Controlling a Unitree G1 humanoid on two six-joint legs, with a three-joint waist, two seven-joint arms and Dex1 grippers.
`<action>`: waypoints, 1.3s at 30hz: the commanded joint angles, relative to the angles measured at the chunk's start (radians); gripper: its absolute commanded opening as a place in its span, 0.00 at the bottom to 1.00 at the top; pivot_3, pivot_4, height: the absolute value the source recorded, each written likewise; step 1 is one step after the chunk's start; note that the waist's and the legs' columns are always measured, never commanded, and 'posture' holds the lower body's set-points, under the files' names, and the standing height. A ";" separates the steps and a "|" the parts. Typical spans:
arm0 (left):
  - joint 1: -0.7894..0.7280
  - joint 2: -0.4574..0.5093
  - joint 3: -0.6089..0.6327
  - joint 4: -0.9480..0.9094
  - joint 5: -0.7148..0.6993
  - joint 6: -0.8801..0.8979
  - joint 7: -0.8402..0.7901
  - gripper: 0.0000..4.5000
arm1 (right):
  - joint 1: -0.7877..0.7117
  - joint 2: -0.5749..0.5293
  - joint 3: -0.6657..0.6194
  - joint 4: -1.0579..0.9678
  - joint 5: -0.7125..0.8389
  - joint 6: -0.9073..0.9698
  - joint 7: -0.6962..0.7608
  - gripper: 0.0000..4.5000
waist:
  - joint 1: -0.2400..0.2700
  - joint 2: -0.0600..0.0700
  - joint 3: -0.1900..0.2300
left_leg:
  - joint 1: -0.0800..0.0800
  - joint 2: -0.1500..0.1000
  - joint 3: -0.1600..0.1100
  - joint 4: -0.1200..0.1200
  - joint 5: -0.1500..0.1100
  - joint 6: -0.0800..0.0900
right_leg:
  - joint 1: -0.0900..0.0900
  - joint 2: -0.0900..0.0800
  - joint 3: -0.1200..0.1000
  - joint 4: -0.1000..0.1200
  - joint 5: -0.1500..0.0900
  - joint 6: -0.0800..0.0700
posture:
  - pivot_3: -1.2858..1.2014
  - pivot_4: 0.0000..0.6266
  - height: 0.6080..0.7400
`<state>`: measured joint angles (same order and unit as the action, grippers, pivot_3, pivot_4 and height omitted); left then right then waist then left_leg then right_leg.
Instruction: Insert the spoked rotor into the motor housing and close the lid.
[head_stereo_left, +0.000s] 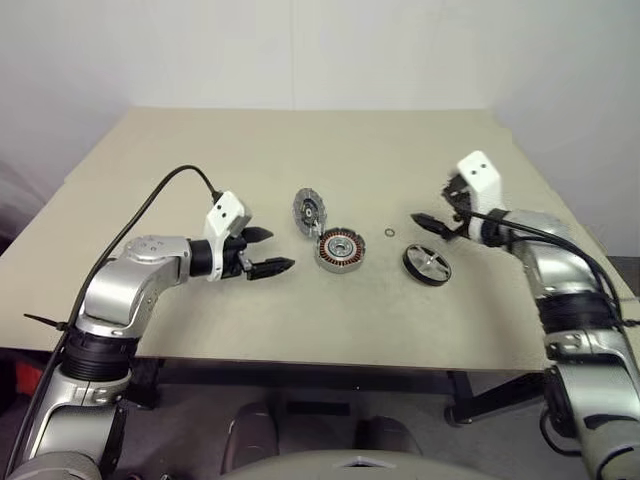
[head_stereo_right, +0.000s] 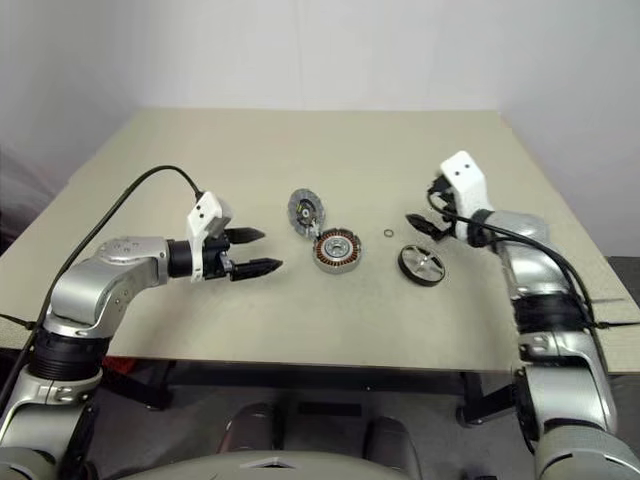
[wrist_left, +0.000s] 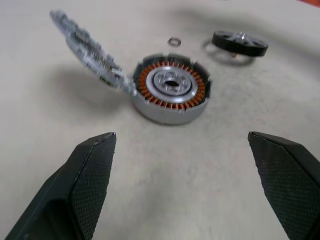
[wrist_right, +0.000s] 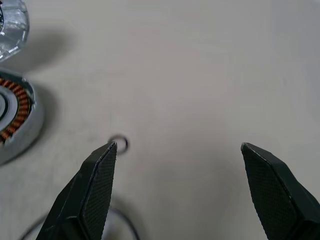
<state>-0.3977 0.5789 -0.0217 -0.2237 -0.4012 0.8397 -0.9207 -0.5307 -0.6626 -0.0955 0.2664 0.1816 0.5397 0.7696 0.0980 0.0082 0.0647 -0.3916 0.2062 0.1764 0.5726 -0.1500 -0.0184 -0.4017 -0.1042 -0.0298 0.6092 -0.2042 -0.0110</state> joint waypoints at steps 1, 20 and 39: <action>-0.003 0.012 0.023 -0.022 -0.031 -0.007 0.008 1.00 | 0.066 -0.028 -0.146 -0.119 0.136 0.164 0.007 1.00 | 0.000 0.000 0.000 | 0.001 0.000 0.000 0.000 0.000 0.000 | 0.001 0.000 0.000 0.000 0.000 0.000 | 0.52 0.00 1.00; 0.024 0.020 -0.014 -0.022 -0.052 -0.014 0.027 1.00 | 0.182 0.288 -0.789 -0.318 0.512 1.075 -0.362 1.00 | 0.002 0.005 -0.003 | 0.011 0.001 0.000 -0.003 0.003 -0.006 | 0.005 0.002 0.003 0.001 -0.005 0.009 | 0.52 0.00 1.00; 0.041 0.056 -0.006 -0.044 -0.047 -0.029 0.062 1.00 | 0.072 0.467 -0.745 -0.284 0.510 0.998 -0.469 1.00 | 0.001 0.008 -0.006 | 0.015 0.002 0.000 -0.011 0.008 -0.014 | 0.003 0.007 0.005 0.001 -0.005 0.009 | 0.52 0.00 1.00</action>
<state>-0.3494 0.6245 -0.0441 -0.2416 -0.4411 0.8310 -0.8645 -0.4298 -0.1978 -0.8431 -0.0088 0.6704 1.5513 0.3119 0.0987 0.0161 0.0585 -0.3763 0.2079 0.1761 0.5615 -0.1416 -0.0325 -0.3989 -0.0971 -0.0244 0.6101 -0.2095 -0.0020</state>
